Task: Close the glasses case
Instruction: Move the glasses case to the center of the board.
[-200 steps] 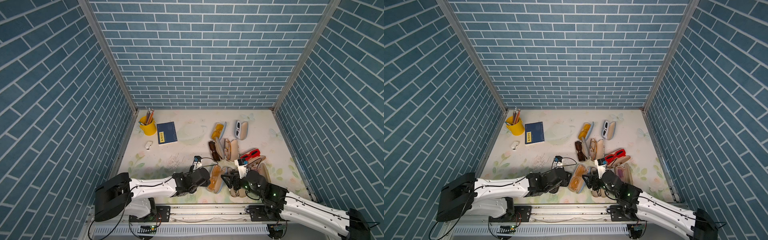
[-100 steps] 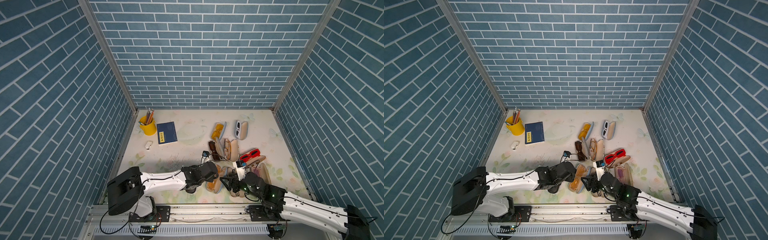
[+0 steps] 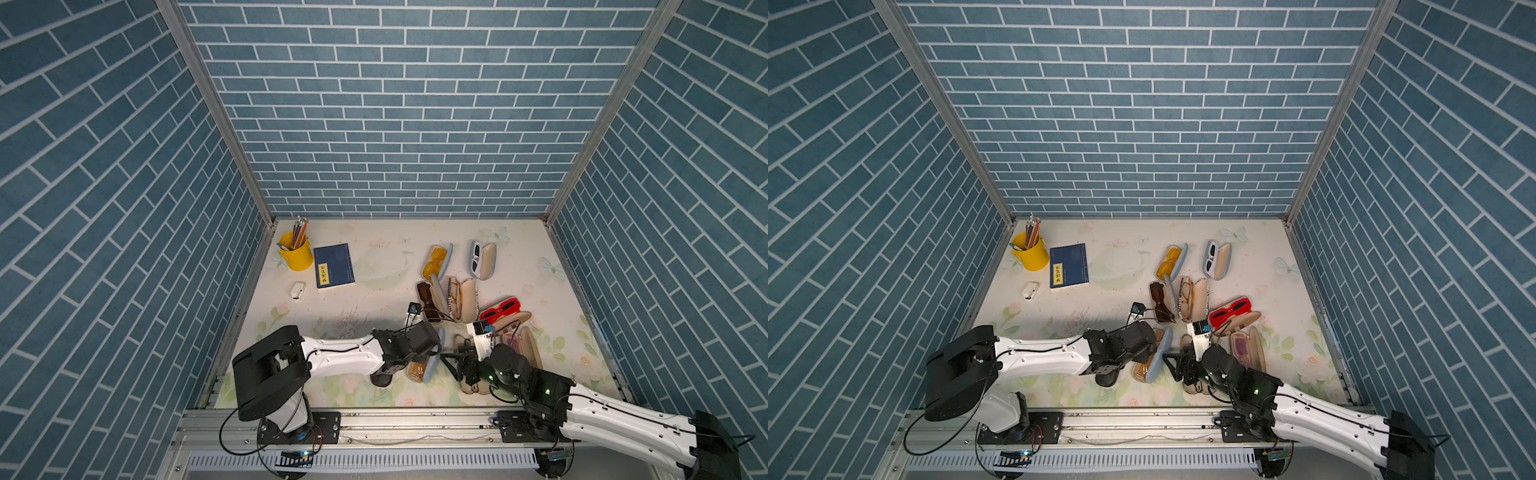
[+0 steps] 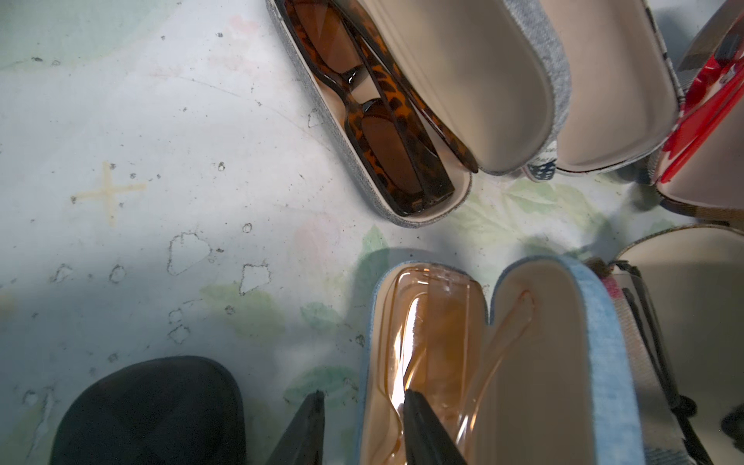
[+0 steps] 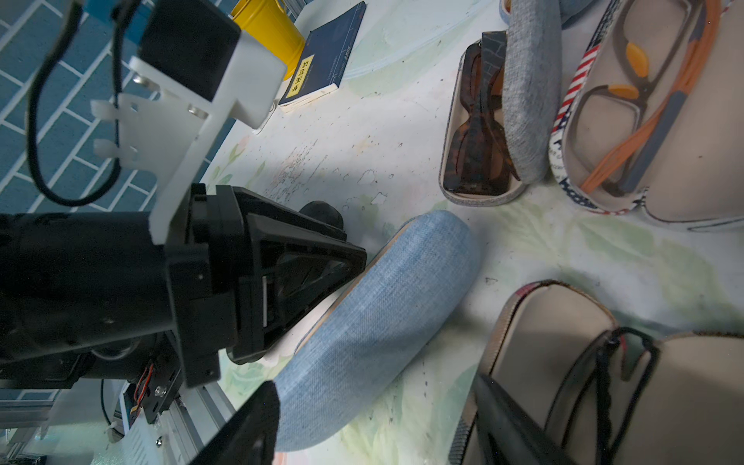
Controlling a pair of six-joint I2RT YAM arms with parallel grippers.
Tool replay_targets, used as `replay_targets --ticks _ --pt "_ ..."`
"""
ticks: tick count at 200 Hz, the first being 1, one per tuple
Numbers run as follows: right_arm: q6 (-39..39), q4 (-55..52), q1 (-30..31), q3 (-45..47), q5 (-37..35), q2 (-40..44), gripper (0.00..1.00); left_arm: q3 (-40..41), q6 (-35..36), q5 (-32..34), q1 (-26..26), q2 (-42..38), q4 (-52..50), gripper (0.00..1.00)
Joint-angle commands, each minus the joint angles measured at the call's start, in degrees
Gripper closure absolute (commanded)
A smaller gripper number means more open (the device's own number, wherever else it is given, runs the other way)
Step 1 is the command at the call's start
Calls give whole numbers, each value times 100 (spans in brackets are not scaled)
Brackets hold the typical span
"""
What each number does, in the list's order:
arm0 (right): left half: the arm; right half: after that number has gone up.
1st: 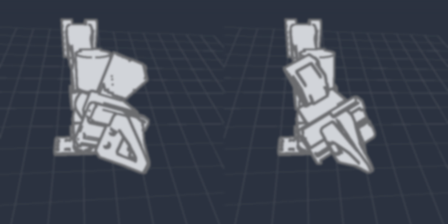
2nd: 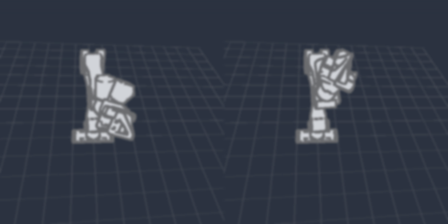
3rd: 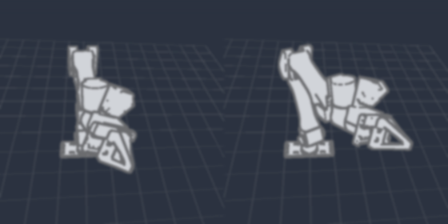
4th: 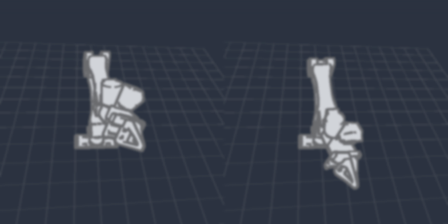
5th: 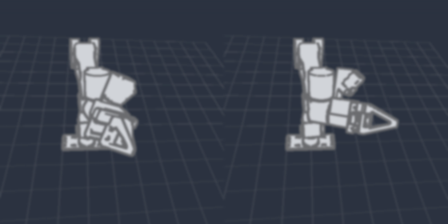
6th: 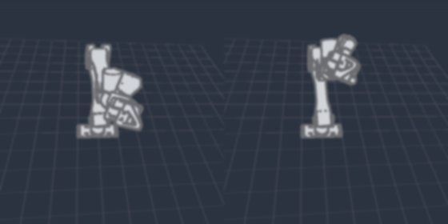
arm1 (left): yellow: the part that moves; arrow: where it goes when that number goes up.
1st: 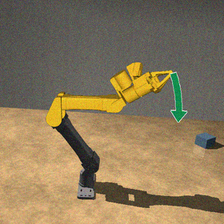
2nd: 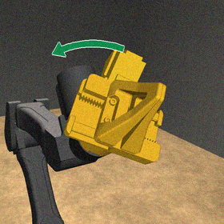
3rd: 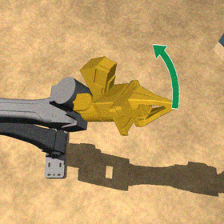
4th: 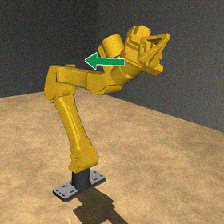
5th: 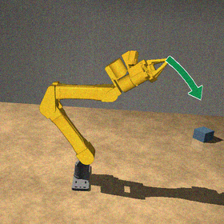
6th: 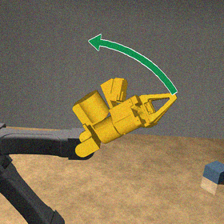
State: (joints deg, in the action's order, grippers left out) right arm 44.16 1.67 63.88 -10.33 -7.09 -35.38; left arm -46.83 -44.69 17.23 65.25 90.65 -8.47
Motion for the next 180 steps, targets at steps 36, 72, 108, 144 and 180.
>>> replay_targets --ticks 36,72,108,144,180 --pt "60 -70 37 -158 -109 -4 25 180 21 -88 -54 237 116 68" --pt "40 -79 46 -193 -101 -13 25 294 -18 -114 -65 269 220 74" --pt "30 55 71 -182 -11 -30 26 497 -79 -185 -75 269 355 78" --pt "48 139 130 -199 1 -165 26 778 -248 -176 -92 27 466 79" --pt "57 396 186 -204 27 -444 27 1103 -405 -175 -102 -251 597 82"
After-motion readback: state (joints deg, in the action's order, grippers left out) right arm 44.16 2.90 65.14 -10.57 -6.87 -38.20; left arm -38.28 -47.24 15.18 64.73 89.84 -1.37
